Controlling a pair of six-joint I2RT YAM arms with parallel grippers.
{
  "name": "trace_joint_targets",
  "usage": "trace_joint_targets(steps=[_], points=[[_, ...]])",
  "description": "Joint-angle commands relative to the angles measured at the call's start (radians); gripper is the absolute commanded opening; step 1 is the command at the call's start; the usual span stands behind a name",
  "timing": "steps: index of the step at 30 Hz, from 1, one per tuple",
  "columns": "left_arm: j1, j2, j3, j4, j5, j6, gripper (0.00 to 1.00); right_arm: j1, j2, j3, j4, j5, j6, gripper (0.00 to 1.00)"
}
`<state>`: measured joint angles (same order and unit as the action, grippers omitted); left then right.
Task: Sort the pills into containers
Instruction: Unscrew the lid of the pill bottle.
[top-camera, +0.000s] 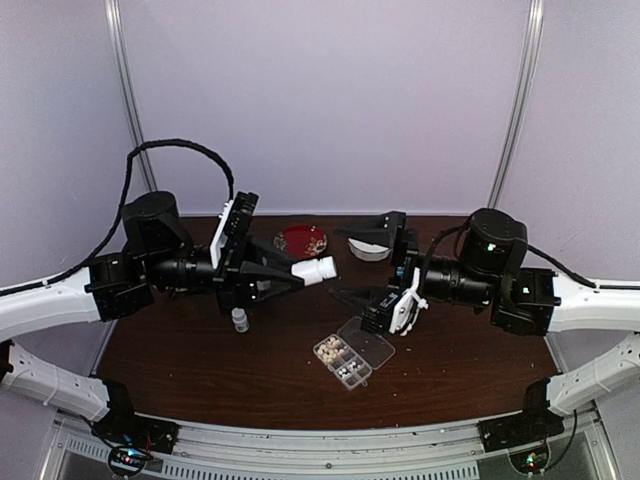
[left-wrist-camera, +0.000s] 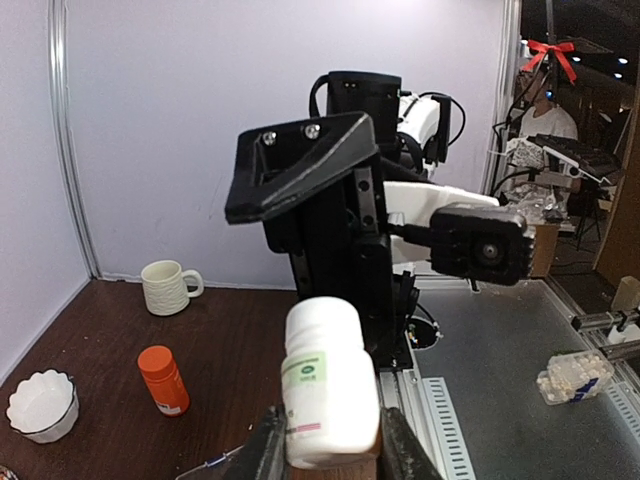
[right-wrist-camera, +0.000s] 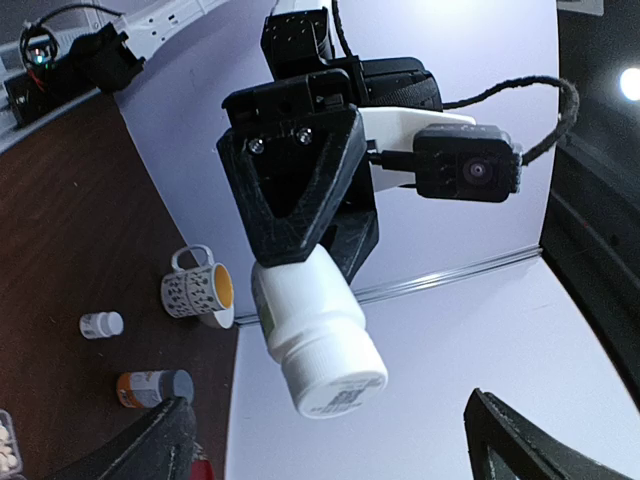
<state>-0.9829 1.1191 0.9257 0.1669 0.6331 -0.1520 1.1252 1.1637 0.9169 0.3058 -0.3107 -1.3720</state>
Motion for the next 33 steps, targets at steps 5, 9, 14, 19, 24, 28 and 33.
trace_joint_targets(steps=[5,9,14,19,24,28,33], points=[[0.0,-0.077,-0.043,0.072,-0.052,0.22,0.0,-0.022,-0.122,-0.035,-0.106,-0.212,0.51,0.9],[0.001,-0.08,-0.05,0.059,-0.141,0.393,0.0,-0.022,-0.18,-0.119,0.0,-0.227,0.789,0.88],[0.0,-0.059,-0.065,0.079,-0.223,0.593,0.0,-0.023,-0.145,0.006,-0.163,0.129,1.47,0.67],[0.0,-0.034,-0.067,0.074,-0.239,0.704,0.0,-0.027,-0.049,0.227,-0.473,0.005,1.607,0.72],[0.0,-0.045,-0.09,0.071,-0.217,0.809,0.0,-0.039,-0.011,0.262,-0.485,-0.13,1.738,0.68],[0.0,-0.06,-0.09,0.056,-0.236,0.847,0.0,-0.043,0.03,0.319,-0.569,-0.148,1.803,0.68],[0.0,-0.062,-0.087,0.05,-0.216,0.858,0.0,-0.044,0.061,0.338,-0.597,-0.158,1.836,0.66]])
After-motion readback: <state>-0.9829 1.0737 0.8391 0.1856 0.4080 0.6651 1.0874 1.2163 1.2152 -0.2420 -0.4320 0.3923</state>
